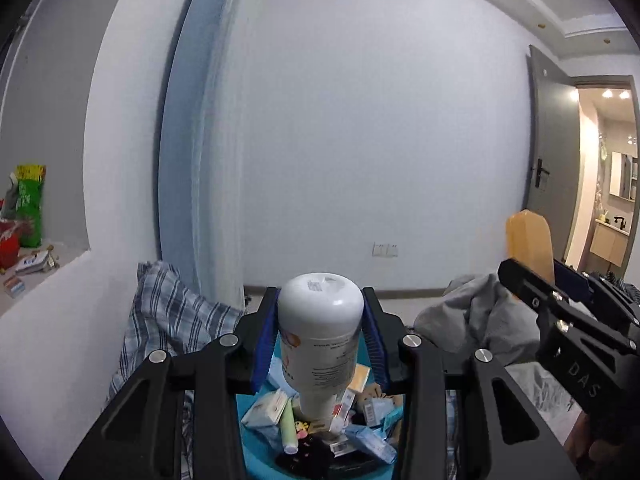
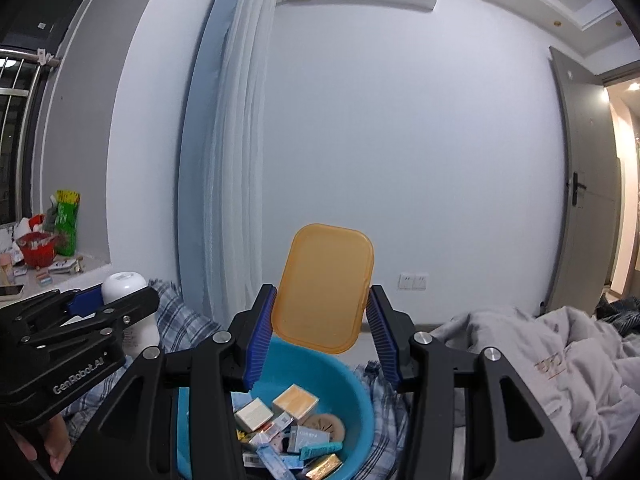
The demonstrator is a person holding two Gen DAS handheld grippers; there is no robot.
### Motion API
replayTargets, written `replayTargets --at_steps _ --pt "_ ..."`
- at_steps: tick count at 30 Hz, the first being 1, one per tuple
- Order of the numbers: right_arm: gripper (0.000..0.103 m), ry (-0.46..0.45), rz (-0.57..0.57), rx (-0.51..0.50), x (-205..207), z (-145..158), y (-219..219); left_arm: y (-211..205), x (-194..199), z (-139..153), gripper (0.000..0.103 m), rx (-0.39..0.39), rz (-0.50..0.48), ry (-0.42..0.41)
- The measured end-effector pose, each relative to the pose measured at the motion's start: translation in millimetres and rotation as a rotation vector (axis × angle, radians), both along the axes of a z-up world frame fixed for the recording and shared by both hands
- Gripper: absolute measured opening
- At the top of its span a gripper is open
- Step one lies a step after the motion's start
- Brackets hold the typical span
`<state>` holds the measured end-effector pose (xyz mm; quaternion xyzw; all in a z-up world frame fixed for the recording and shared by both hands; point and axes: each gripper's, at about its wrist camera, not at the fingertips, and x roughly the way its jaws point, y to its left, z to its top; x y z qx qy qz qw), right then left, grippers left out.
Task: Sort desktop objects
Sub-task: 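Lower both held items down into the blue basin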
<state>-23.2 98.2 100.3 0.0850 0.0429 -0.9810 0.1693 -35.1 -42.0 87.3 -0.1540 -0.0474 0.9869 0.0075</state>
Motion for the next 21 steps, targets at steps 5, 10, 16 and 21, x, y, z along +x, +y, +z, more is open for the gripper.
replayTargets --at_steps 5,10,16,21 --pt "0.045 -0.086 0.003 0.037 -22 -27 -9 2 -29 -29 0.042 0.005 -0.010 -0.104" --pt "0.045 -0.190 -0.002 0.069 -50 -61 -18 7 -49 -66 0.042 0.002 -0.003 -0.202" --pt "0.045 -0.369 0.040 0.081 -78 -98 -9 -5 -76 -106 0.042 0.063 0.009 -0.329" --pt "0.045 -0.444 0.028 0.096 -88 -120 -11 -7 -85 -124 0.042 0.056 0.026 -0.375"
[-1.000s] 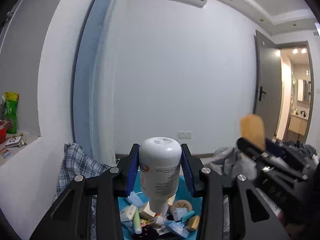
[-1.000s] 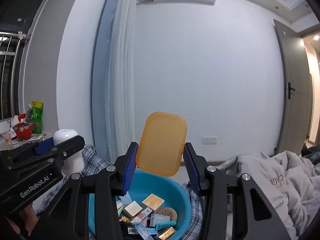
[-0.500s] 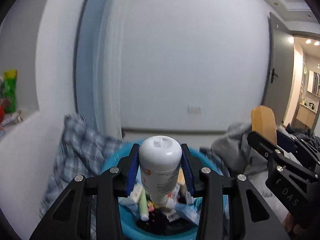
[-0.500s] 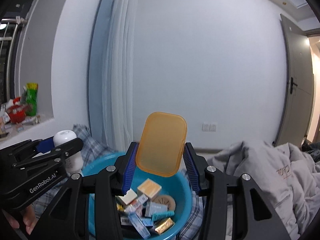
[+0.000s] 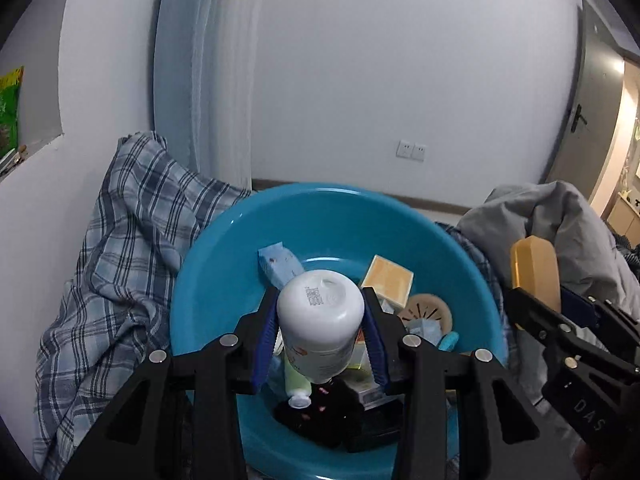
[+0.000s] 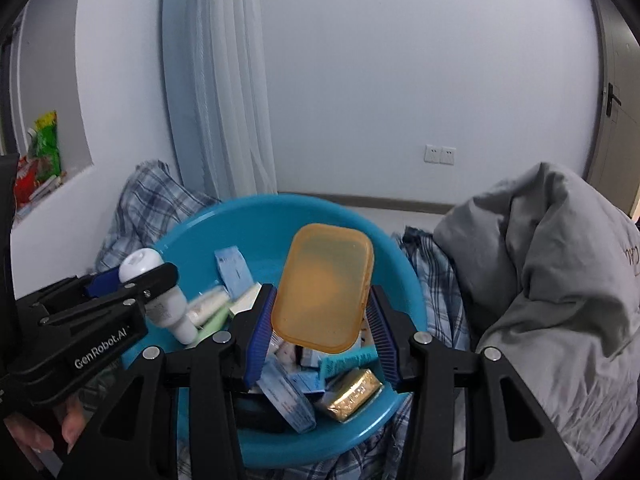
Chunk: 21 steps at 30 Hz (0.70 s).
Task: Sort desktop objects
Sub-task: 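Lower both held items down into the blue basin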
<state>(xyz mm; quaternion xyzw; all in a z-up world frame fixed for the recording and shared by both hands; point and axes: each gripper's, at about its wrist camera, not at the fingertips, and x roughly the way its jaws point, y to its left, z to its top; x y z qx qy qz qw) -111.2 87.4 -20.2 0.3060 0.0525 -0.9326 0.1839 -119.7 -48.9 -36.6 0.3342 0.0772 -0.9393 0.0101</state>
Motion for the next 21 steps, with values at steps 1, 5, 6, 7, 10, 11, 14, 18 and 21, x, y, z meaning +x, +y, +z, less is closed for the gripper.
replayTargets --at_steps 1,5,6,7,10,11,14,18,21 --pt "0.045 -0.003 -0.001 0.003 0 -2 0 -1 -1 -2 0.042 0.005 -0.002 -0.005" --pt "0.045 -0.019 -0.003 -0.004 1 -1 2 -2 -5 -5 0.042 0.011 -0.011 -0.009" --pt "0.045 -0.019 -0.005 -0.004 2 -1 3 -2 -6 -6 0.042 0.005 -0.014 -0.007" --pt "0.045 -0.019 -0.005 -0.005 0 -2 4 -2 -6 -5 0.042 -0.002 -0.014 -0.004" --pt "0.045 -0.025 0.000 -0.004 -1 -2 4 2 -5 -2 0.042 -0.008 -0.018 -0.004" --pt "0.045 -0.026 0.000 -0.003 -2 -2 4 3 -6 -3 0.042 -0.007 -0.023 -0.011" --pt "0.045 -0.054 0.001 0.012 -5 -8 3 5 -8 -9 0.042 -0.020 -0.022 -0.039" --pt "0.045 -0.154 -0.006 -0.001 -17 -20 8 2 -10 -13 0.042 -0.010 -0.013 -0.051" --pt "0.045 -0.158 -0.011 -0.012 -18 -20 11 0 -10 -13 0.042 0.006 -0.014 -0.051"
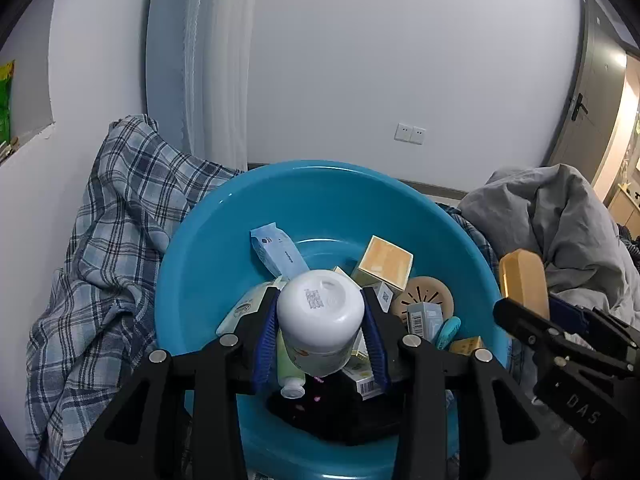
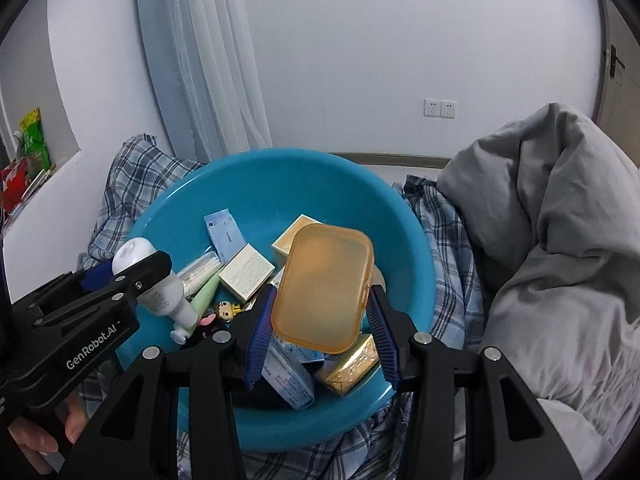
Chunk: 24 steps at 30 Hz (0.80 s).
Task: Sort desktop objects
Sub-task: 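Lower both held items down into the blue basin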
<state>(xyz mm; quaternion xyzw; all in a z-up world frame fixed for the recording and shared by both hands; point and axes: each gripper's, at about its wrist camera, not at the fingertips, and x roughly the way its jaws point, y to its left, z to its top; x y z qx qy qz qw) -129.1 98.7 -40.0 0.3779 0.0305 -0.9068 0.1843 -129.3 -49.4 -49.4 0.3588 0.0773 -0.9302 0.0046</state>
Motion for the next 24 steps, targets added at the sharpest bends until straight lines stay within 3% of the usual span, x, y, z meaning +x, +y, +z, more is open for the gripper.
replayTargets --at_steps 5,24 --pt "0.045 0.014 -0.001 -0.007 2 6 5 2 1 1 0.042 -0.027 0.014 0.008" --pt "0.045 -0.012 -0.003 -0.024 -4 8 14 5 0 -3 0.042 -0.011 -0.002 0.000"
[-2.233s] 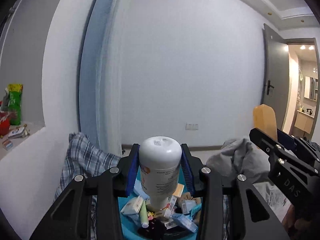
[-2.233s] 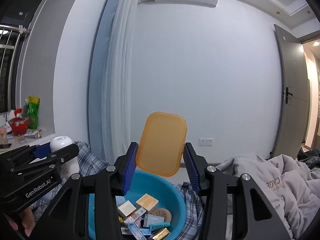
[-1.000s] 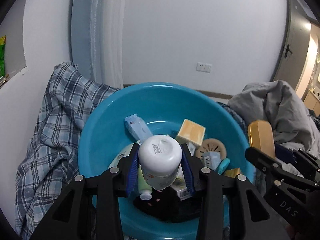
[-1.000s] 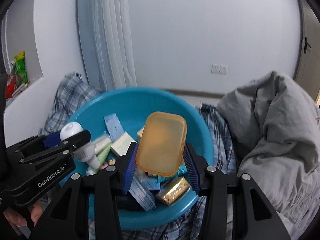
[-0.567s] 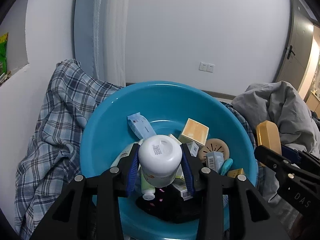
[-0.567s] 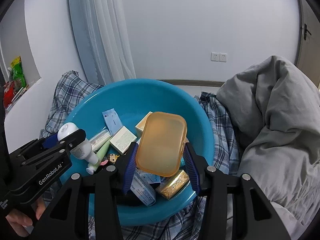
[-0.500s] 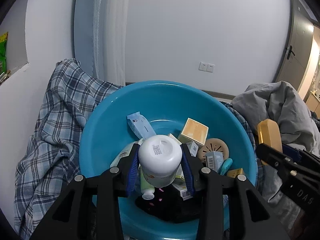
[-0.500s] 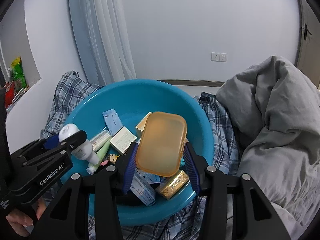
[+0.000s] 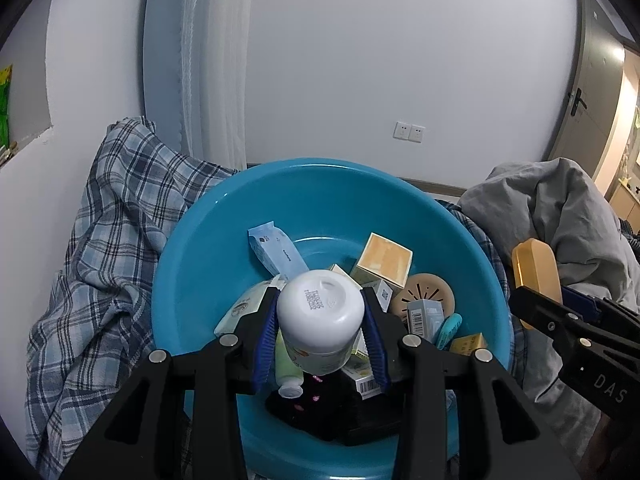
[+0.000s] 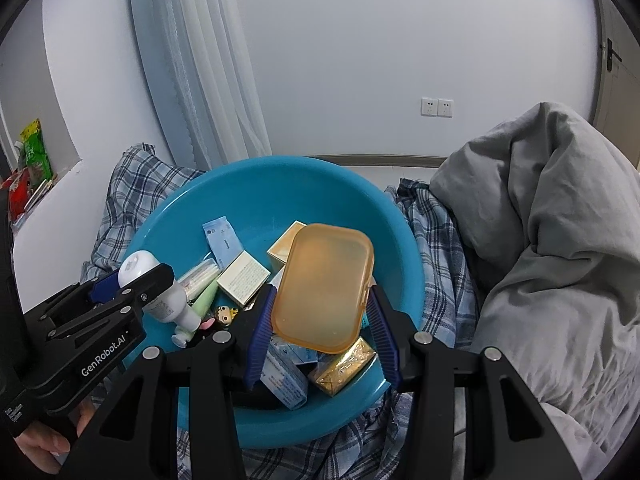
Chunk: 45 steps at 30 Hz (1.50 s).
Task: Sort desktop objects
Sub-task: 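Lower both held items down into the blue basin, then open the left gripper to release the white bottle into the basin, then open the right gripper to release the orange soap box into the basin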
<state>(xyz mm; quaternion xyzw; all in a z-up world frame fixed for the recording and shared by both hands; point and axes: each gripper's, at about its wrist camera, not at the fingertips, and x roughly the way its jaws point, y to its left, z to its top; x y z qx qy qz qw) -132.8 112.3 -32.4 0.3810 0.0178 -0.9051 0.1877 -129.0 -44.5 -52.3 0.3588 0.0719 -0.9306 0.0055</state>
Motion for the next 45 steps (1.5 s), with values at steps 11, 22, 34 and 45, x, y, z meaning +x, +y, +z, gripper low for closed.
replayTargets --at_steps 11,22,34,45 --pt "0.045 -0.003 -0.010 -0.004 -1 1 5 -5 6 9 0.084 -0.017 0.040 0.060" --pt "0.045 -0.012 0.001 0.001 0 -1 2 -6 4 6 0.085 -0.012 0.053 0.045" --pt "0.051 -0.030 0.024 0.036 -1 -8 -5 -4 4 3 0.085 -0.020 0.049 0.038" --pt "0.065 -0.009 0.004 0.052 -1 -6 -2 -7 6 8 0.085 0.000 0.043 0.055"
